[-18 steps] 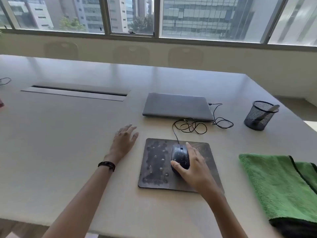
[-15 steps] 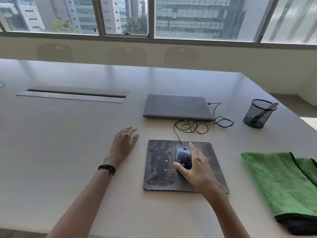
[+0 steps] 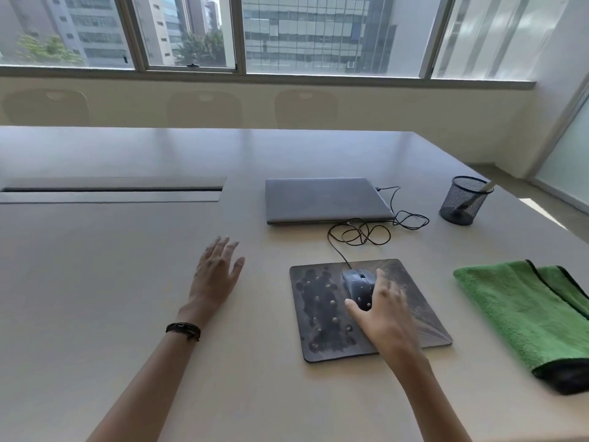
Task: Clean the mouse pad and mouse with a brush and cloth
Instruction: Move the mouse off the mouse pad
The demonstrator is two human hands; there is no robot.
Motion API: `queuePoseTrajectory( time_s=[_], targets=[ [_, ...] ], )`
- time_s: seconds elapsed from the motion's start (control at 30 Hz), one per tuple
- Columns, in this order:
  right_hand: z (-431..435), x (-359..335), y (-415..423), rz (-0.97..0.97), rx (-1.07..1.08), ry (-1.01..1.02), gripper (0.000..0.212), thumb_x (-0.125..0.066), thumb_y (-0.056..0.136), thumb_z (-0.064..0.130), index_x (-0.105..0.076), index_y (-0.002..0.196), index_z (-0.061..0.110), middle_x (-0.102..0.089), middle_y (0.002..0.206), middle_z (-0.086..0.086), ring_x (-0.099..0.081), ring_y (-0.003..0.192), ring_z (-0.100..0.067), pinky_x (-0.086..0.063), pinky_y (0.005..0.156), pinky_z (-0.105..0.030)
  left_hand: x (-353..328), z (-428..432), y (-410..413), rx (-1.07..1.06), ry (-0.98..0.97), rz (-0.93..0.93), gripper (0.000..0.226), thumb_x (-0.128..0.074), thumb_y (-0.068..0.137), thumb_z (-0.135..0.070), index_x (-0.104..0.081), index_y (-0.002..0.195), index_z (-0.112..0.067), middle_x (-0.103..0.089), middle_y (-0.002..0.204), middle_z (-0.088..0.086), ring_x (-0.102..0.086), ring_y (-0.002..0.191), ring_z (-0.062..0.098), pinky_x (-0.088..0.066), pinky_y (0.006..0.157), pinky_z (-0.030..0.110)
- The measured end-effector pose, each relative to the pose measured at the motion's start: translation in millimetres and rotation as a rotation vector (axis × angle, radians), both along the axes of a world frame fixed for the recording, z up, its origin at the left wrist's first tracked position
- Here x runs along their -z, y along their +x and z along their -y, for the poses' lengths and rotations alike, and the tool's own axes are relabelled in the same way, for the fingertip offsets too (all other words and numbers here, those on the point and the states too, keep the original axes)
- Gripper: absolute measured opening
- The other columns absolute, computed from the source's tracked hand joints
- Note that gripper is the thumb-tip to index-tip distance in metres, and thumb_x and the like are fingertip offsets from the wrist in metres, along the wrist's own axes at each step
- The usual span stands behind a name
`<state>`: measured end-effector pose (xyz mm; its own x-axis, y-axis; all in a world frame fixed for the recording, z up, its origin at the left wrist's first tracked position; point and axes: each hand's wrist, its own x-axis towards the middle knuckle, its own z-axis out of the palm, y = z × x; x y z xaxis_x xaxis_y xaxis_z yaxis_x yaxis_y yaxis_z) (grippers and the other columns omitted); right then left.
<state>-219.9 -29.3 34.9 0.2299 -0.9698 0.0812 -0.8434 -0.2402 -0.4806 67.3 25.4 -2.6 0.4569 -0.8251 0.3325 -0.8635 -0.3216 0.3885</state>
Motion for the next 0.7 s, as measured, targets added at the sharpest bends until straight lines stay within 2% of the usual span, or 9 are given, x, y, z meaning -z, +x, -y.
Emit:
queuePoseTrajectory(
  time_s=[0.2,0.4,0.7],
  targets=[
    [-5,0,9,-0.032,0.086,-0.027,0.084,-0.064,0.082,0.041,-0.023,0.143,0.002,-0.042,0.138,-0.016,-0.036,0.128,-0.028,-0.034,0.105,-0.036,3,-22,23,0.07,0.051,-0.015,0.048,-0.041,0.097,-0.034,-0.037,0.141,-0.015,-0.028,0.153,0.005,-0.014,0.145,0.017,-0.013,0.118,0.034],
    [-7,0,17,-0.007,0.163,-0.04,0.08,-0.065,0.08,0.035,-0.028,0.141,-0.002,-0.043,0.134,-0.019,-0.039,0.125,-0.03,-0.034,0.104,-0.036,1,-39,38,0.078,0.04,0.021,0.044,-0.039,0.098,-0.033,-0.042,0.138,-0.016,-0.031,0.152,0.005,-0.016,0.144,0.016,-0.007,0.119,0.034],
    [-4,0,24,-0.002,0.214,-0.089,0.076,-0.07,0.075,0.027,-0.036,0.135,-0.005,-0.048,0.126,-0.024,-0.043,0.118,-0.036,-0.036,0.102,-0.042,3,-39,39,0.072,0.056,-0.023,0.045,-0.037,0.098,-0.036,-0.041,0.139,-0.017,-0.031,0.152,0.005,-0.016,0.145,0.016,-0.005,0.119,0.036]
  ],
)
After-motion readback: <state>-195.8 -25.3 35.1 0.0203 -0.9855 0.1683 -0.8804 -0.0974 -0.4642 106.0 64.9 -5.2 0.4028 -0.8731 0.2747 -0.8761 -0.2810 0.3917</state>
